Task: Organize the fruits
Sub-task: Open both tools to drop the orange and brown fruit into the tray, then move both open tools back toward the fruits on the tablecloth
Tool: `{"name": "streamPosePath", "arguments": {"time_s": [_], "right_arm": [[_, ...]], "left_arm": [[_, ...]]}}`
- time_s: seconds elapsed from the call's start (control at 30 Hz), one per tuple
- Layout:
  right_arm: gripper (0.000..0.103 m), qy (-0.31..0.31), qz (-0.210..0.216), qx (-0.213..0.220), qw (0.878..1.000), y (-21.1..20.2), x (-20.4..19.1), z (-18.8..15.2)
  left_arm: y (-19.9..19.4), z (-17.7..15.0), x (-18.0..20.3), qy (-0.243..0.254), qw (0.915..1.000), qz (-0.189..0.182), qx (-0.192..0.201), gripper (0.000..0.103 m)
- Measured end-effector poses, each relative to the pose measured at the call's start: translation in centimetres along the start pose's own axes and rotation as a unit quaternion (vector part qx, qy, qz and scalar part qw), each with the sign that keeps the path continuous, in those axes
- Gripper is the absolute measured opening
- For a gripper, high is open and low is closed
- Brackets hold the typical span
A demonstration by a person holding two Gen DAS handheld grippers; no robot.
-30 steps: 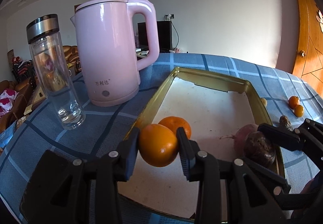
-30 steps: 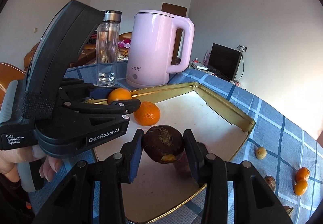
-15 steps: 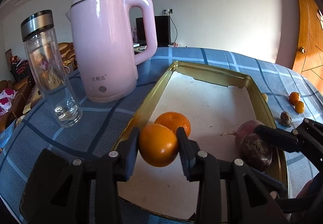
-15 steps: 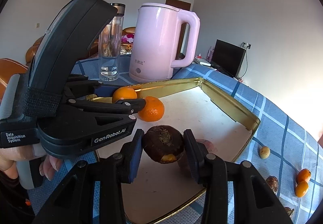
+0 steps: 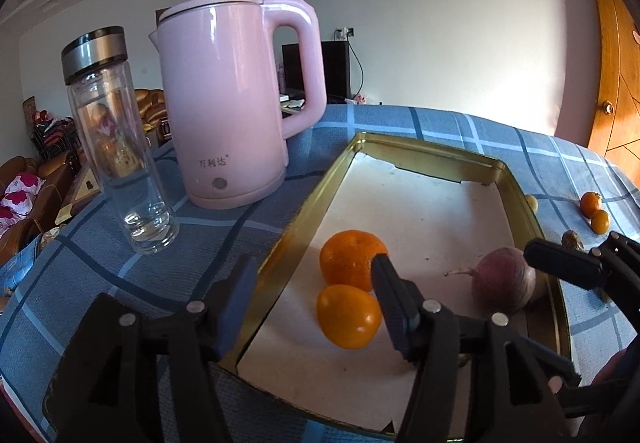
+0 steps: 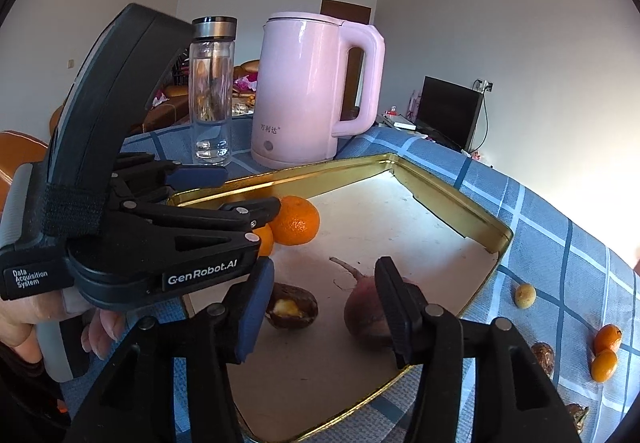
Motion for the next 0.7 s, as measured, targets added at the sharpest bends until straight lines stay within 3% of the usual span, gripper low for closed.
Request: {"name": "streamPosePath", "arguments": {"time_s": [0.1, 0.33, 0.5, 0.7], "right_arm": [[0.060, 0.012, -0.007, 0.014, 1.000, -0.5, 0.5, 0.1], [0.061, 0.017, -0.059, 0.034, 0.998, -3.4, 3.1, -0.5], [0.062, 0.073, -0.110, 0.044, 0.990, -7.1, 8.5, -1.7], [0.065, 0.133, -0.203, 0.032, 0.970, -11.2, 15.3, -5.3]], "left_arm": [[-0.6, 0.0, 0.0, -0.014, 0.9999, -0.004, 0.008, 0.073], [-3.3, 1.9, 2.6, -0.012, 0.9987, -0.035, 0.035, 0.075], [-5.7, 2.9, 7.7, 0.020, 0.9952, -0.078, 0.056, 0.086], [-6.0, 1.7, 16.0, 0.072, 0.9858, -0.148, 0.034, 0.087]]}}
Point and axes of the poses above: each gripper's, at about its wrist camera, not at the fingertips, and y roughly the way its jaws point, x to its right, z to its top, the point moved 5 cm from there along y, roughly the way its jaws point, and after that the axes turned 3 degrees about x, right-handed, at the moved point
